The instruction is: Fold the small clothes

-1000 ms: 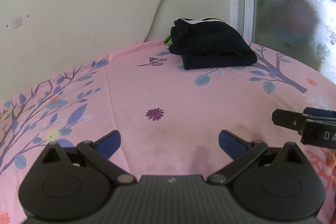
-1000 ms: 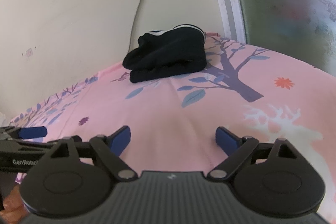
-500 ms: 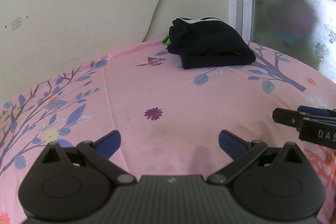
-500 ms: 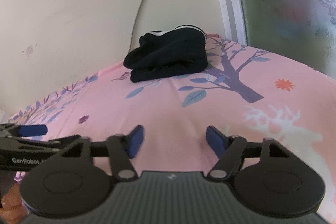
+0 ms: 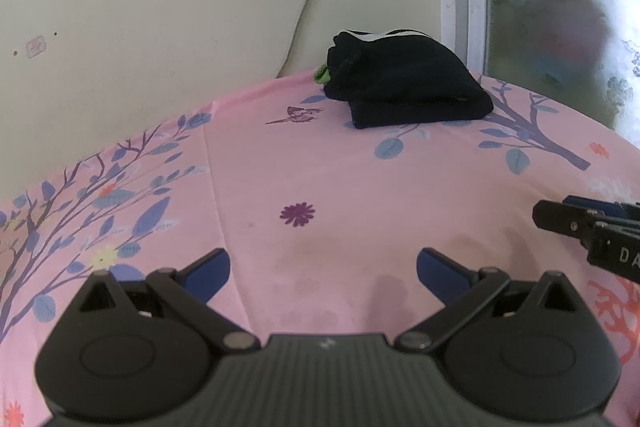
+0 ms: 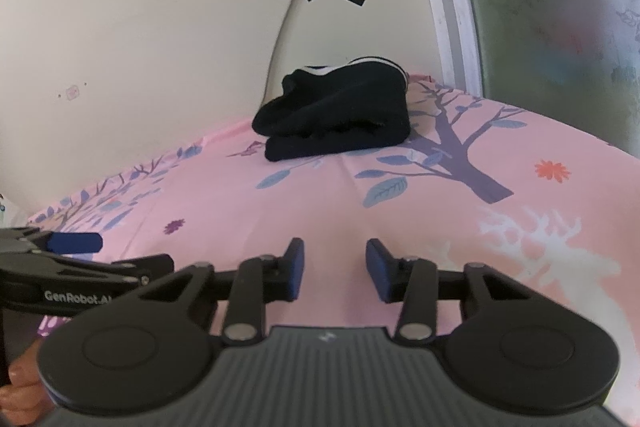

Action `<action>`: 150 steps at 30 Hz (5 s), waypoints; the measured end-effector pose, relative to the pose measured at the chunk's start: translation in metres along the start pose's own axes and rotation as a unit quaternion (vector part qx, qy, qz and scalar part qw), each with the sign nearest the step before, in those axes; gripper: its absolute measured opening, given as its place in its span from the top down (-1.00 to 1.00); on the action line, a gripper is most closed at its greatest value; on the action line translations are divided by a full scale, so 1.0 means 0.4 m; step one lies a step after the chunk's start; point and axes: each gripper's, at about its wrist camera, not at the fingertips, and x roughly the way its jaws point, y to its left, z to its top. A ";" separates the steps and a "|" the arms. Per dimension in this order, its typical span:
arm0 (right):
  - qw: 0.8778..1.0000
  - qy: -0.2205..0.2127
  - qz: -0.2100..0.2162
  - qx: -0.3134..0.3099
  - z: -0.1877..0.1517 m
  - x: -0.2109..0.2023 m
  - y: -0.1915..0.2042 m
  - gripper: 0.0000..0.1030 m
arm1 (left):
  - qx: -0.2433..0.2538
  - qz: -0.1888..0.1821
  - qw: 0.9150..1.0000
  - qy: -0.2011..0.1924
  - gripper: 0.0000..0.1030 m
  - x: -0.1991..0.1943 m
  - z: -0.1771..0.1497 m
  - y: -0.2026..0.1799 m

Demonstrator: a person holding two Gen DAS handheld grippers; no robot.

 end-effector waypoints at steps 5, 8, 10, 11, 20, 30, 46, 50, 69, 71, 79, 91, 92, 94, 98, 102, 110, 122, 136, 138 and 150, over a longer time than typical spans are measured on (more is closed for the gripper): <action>1.000 -0.006 0.003 -0.002 -0.002 -0.005 0.001 -0.03 | 0.001 -0.001 1.000 0.009 -1.00 0.010 -0.001 0.001; 1.000 -0.007 0.007 -0.004 -0.002 -0.007 0.004 -0.11 | 0.000 0.002 1.000 0.013 -1.00 0.014 -0.002 0.003; 1.000 -0.008 0.010 -0.006 -0.002 -0.008 0.005 -0.11 | -0.001 0.004 1.000 0.013 -1.00 0.014 -0.002 0.004; 1.000 -0.008 0.010 -0.007 -0.002 -0.008 0.006 -0.11 | -0.001 0.006 1.000 0.013 -1.00 0.014 -0.002 0.005; 1.000 -0.011 0.016 -0.004 -0.003 -0.011 0.004 -0.23 | 0.004 0.014 1.000 0.014 -1.00 0.020 -0.004 0.002; 1.000 -0.008 0.012 0.006 -0.003 -0.008 -0.002 -0.29 | 0.011 0.031 0.999 0.010 -1.00 0.018 -0.006 -0.003; 1.000 -0.011 0.010 0.013 -0.005 -0.012 -0.007 -0.30 | 0.012 0.041 0.999 -0.012 -1.00 0.000 -0.002 -0.003; 1.000 -0.011 0.010 0.014 -0.004 -0.012 -0.007 -0.31 | 0.010 0.038 0.999 -0.015 -1.00 -0.007 -0.001 -0.002; 1.000 -0.012 0.010 0.019 -0.003 -0.013 -0.008 -0.34 | 0.022 0.059 0.998 -0.006 -1.00 0.003 -0.004 -0.012; 1.000 -0.010 0.011 0.020 -0.003 -0.011 -0.008 -0.37 | 0.022 0.061 0.998 0.000 -1.00 0.010 -0.005 -0.011; 1.000 -0.015 0.010 0.024 -0.004 -0.015 -0.009 -0.65 | 0.019 0.065 0.998 0.007 -1.00 0.013 -0.006 -0.007; 1.000 -0.008 0.013 0.020 -0.001 -0.010 -0.006 -0.65 | 0.020 0.069 0.997 0.012 -1.00 0.019 -0.004 -0.005; 1.000 -0.007 0.012 0.019 -0.001 -0.009 -0.005 -0.65 | 0.020 0.068 0.997 0.011 -1.00 0.019 -0.004 -0.004; 1.000 -0.005 0.011 0.020 0.000 -0.007 -0.006 -0.65 | 0.018 0.067 0.997 0.013 -1.00 0.020 -0.004 -0.003; 1.000 0.002 0.003 0.025 0.001 0.000 -0.008 -0.64 | 0.005 0.049 0.999 0.024 -1.00 0.023 -0.001 0.007; 0.999 -0.005 0.001 0.037 -0.001 -0.008 -0.018 -0.63 | 0.000 0.059 0.998 0.019 -1.00 0.025 -0.001 0.009; 0.999 -0.011 -0.005 0.032 -0.002 -0.014 -0.014 -0.63 | -0.001 0.064 0.998 0.004 -1.00 0.002 0.001 0.009; 0.997 0.020 -0.019 0.073 0.019 0.025 -0.006 -0.61 | 0.007 0.060 0.998 0.020 -1.00 0.016 0.000 0.008; 0.999 0.009 0.015 0.042 0.006 0.026 0.036 -0.60 | 0.006 0.064 0.997 0.029 -1.00 0.030 -0.001 0.014; 0.999 0.007 0.017 0.040 0.006 0.024 0.038 -0.60 | 0.009 0.069 0.997 0.027 -1.00 0.028 -0.002 0.012; 0.997 0.011 0.023 0.076 0.008 0.021 0.008 -0.60 | 0.014 0.071 0.997 0.024 -1.00 0.024 -0.002 0.007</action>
